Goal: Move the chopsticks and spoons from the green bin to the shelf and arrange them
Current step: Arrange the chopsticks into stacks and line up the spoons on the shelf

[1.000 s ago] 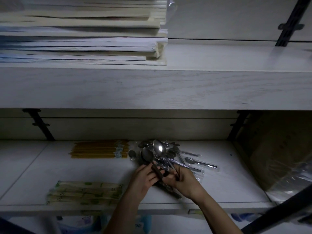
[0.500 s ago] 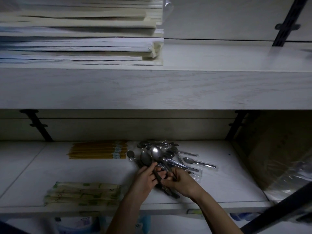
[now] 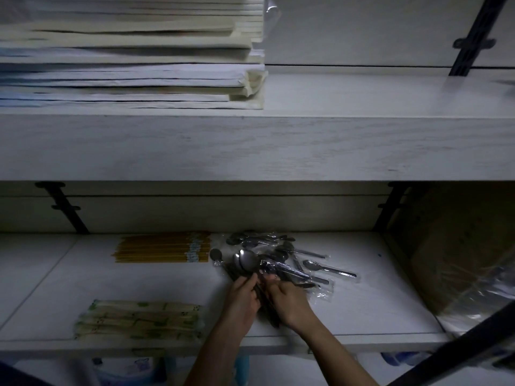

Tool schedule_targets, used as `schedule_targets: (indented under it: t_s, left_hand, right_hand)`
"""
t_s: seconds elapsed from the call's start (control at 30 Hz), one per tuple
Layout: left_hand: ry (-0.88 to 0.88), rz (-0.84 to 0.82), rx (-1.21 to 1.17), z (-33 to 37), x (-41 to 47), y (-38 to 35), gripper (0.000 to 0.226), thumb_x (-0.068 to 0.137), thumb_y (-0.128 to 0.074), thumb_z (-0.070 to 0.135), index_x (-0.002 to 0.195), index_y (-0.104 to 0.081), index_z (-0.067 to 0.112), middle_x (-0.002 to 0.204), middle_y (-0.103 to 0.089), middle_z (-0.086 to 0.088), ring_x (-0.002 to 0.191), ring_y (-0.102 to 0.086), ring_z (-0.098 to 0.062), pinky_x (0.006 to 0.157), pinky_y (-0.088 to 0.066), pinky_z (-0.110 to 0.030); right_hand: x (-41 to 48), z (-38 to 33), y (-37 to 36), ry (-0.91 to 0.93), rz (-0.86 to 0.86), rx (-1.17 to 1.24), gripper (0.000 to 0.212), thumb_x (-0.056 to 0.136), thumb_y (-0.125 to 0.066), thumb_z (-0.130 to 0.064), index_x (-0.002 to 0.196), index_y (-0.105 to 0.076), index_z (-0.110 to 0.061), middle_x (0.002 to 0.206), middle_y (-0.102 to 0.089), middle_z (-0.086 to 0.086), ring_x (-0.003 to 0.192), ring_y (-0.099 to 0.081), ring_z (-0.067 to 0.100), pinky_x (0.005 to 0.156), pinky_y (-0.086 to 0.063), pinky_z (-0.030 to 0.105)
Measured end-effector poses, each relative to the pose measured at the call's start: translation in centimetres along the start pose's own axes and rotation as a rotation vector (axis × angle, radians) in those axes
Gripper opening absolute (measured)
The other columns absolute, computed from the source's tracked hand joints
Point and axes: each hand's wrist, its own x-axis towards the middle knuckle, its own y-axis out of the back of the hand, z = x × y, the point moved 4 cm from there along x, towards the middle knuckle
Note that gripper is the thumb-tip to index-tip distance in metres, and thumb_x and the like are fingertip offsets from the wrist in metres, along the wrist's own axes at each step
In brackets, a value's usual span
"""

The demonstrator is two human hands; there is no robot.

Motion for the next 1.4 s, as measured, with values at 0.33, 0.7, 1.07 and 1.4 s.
schedule_targets:
  t_s: [0.33, 0.7, 1.07, 1.4]
  left_hand:
    - [0.135, 0.044, -0.203, -0.8, 0.2, -0.6, 0.026, 0.097, -0.032, 0.019, 0.096, -0.055, 0.006, 0.082, -0.06, -0.017, 0.084, -0.057, -0.027, 0.074, -0.044, -0.033]
    - [0.038, 0.098, -0.172, -0.4, 0.6, -0.1, 0.024, 0.1, -0.031, 0.012, 0.083, -0.049, 0.008, 0.083, -0.057, -0.013, 0.069, -0.062, -0.018, 0.075, -0.052, -0.028]
    - [0.076, 0.137, -0.255, -0.5, 0.6, 0.4, 0.023, 0.098, -0.035, 0.012, 0.104, -0.052, -0.003, 0.092, -0.056, -0.016, 0.106, -0.053, -0.031, 0.098, -0.035, -0.036]
    - [-0.017, 0.122, -0.578, 2.7, 1.9, 2.4, 0.052, 0.083, -0.053, 0.05, 0.105, -0.053, 0.002, 0.07, -0.05, -0.005, 0.062, -0.048, -0.01, 0.065, -0.048, -0.029]
  right_hand:
    - [0.1, -0.2, -0.5, 0.052, -0.001, -0.192, 0.048, 0.1, -0.027, -0.037, 0.099, -0.063, -0.005, 0.108, -0.066, 0.02, 0.104, -0.061, 0.033, 0.084, -0.044, 0.034]
    - [-1.1, -1.2, 0.4, 0.305, 0.191, -0.501, 0.036, 0.09, -0.04, -0.042, 0.106, -0.054, -0.012, 0.112, -0.06, 0.009, 0.107, -0.056, 0.028, 0.087, -0.043, 0.034]
    - [-1.0, 0.2, -0.8, 0.196, -0.246, -0.316, 0.029, 0.097, -0.041, -0.028, 0.115, -0.051, -0.007, 0.116, -0.061, 0.017, 0.101, -0.057, 0.026, 0.067, -0.029, 0.024]
    - [-1.4, 0.7, -0.7, 0.155, -0.437, -0.013, 0.017, 0.097, -0.043, -0.026, 0.084, -0.052, -0.021, 0.062, -0.051, -0.01, 0.047, -0.046, -0.001, 0.055, -0.039, 0.016]
